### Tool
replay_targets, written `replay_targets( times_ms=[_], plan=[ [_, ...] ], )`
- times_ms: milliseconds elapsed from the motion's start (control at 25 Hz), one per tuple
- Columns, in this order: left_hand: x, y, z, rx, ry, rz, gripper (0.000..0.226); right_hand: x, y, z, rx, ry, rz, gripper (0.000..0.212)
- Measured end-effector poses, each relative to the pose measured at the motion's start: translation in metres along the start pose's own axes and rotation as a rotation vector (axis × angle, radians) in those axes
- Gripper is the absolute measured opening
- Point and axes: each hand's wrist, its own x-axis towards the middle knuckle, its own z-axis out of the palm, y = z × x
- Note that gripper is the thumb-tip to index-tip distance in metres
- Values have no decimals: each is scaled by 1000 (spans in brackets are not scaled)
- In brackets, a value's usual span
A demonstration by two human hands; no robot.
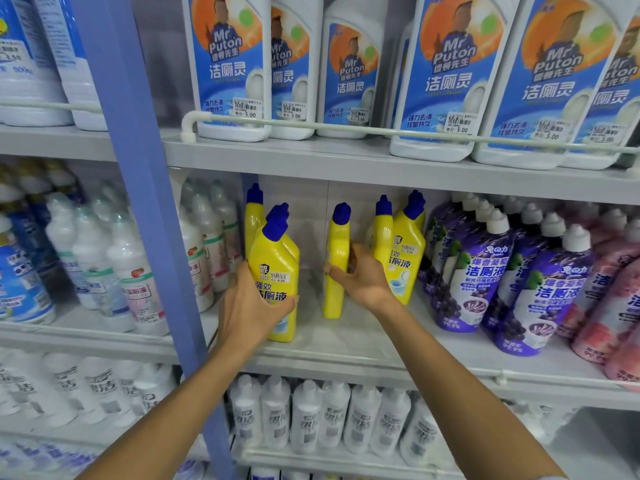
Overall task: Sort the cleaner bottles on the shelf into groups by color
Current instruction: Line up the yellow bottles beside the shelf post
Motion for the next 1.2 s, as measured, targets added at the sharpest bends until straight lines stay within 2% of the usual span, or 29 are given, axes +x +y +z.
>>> replay_targets(
  times_ms=[160, 280, 480, 640, 720, 840, 920, 1080, 1200],
  plan=[
    [6, -5, -3, 9, 8, -18, 80, 2, 0, -20, -2, -107, -26, 27],
    [9, -8, -5, 0, 16, -26, 80, 7, -2, -25, -62, -122, -1, 26],
    [7, -12, -4, -10, 16, -15, 80, 3, 11, -6, -176, 42, 99, 46],
    [8, -16, -2, 11, 18, -11, 82, 8, 26, -2, 65, -115, 139, 62],
    [8, -17, -2, 7, 20, -3, 84, 3, 29, 5, 64, -48, 171, 60],
    [8, -19, -2, 10, 17, 8, 85, -16, 32, 21, -33, 102, 182, 45],
    [7, -20, -2, 18, 20, 22, 86, -19, 36, 27, -56, 120, 181, 39],
    [7, -22, -3, 10, 20, 19, 88, -8, 36, 24, -57, 49, 214, 36],
    [5, -21, -3, 2, 16, 7, 93, -18, 41, 39, -80, 161, 243, 41]
  ],
)
